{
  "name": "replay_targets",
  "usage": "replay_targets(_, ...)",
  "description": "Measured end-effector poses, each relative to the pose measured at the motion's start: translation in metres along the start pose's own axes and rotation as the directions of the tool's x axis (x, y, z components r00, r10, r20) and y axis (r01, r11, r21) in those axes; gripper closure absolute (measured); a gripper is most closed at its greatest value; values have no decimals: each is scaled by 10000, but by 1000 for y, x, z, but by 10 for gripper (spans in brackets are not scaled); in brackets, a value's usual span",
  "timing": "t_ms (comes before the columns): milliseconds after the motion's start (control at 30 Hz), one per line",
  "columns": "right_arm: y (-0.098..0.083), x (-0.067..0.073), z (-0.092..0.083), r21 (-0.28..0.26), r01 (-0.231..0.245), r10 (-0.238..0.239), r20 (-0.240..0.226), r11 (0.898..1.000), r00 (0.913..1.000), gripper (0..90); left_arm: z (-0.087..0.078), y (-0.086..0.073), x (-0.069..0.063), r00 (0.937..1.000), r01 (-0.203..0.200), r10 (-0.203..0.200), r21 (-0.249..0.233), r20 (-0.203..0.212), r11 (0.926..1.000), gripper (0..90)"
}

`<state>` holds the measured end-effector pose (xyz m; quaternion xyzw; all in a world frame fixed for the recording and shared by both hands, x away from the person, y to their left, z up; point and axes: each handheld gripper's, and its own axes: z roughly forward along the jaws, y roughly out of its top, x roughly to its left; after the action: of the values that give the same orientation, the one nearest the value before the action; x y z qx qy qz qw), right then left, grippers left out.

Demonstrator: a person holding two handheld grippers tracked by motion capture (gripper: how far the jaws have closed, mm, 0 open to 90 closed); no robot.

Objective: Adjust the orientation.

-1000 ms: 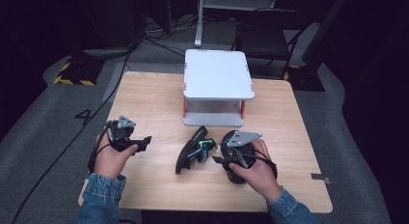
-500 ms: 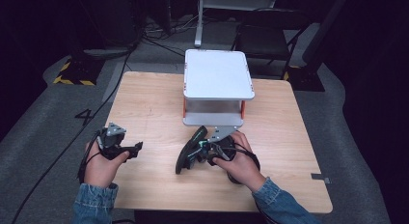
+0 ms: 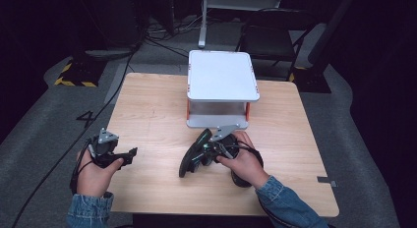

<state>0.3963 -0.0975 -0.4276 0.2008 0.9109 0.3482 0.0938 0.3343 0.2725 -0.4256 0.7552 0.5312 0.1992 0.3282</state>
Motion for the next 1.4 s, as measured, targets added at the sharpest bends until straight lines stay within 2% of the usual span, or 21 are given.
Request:
replay_targets(33, 0, 1, -3, 38, 172, -172, 161, 9998, 9997, 809, 1, 0, 0, 10000, -26, 26, -1, 26, 10000, 246)
replay_targets(67, 0, 1, -5, 7, 245, -245, 399, 9997, 9989, 839, 2, 1, -1, 10000, -50, 50, 20, 69, 10000, 246)
replay_targets(100, 1, 2, -8, -57, 288, -287, 183, 9996, 9994, 871, 3, 2, -2, 9999, -48, 47, 43, 109, 10000, 246)
replay_targets(233, 3, 6, -11, -246, 394, -390, 190, 9989, 9991, 878, 4, 3, -3, 9999, -56, 56, 20, 143, 10000, 246)
replay_targets(333, 9, 10, -19, -769, 354, -365, -138, 9964, 9992, 880, 4, 4, -2, 9999, -75, 75, -16, 149, 10000, 246)
replay_targets(433, 21, 13, -23, -1074, 409, -436, -222, 9934, 9988, 880, 4, 5, -2, 9998, -95, 95, -35, 165, 9999, 246)
replay_targets(533, 31, 12, -17, -1127, 417, -426, -59, 9928, 9991, 879, 5, 6, -2, 9997, -102, 104, -66, 223, 9999, 246)
replay_targets(733, 47, 0, -5, -1193, 258, -244, 138, 9925, 9996, 877, 6, 7, -2, 9996, -61, 63, -72, 291, 10000, 246)
replay_targets(833, 54, -4, 5, -1186, 366, -342, 227, 9923, 9992, 875, 7, 8, -1, 9995, -111, 114, -110, 284, 9999, 246)
replay_targets(933, 63, -3, 15, -1148, 549, -503, 430, 9919, 9978, 873, 7, 8, -1, 9995, -65, 67, -81, 316, 9999, 246)
replay_targets(1033, 68, -4, 24, -1001, 595, -543, 542, 9932, 9971, 871, 7, 8, -1, 9994, -96, 99, -88, 317, 9999, 246)
replay_targets(1167, 76, -10, 40, -712, 374, -329, 623, 9968, 9975, 853, 7, 8, -1, 9993, -96, 99, -95, 372, 9999, 246)
replay_targets(1267, 78, -14, 51, -266, 270, -251, 674, 9993, 9974, 848, 7, 8, -1, 9992, -94, 99, -121, 385, 9999, 246)
replay_targets(1400, 78, -17, 56, -453, 226, -191, 766, 9987, 9969, 791, 8, 8, 0, 9992, -100, 104, -112, 382, 9999, 246)
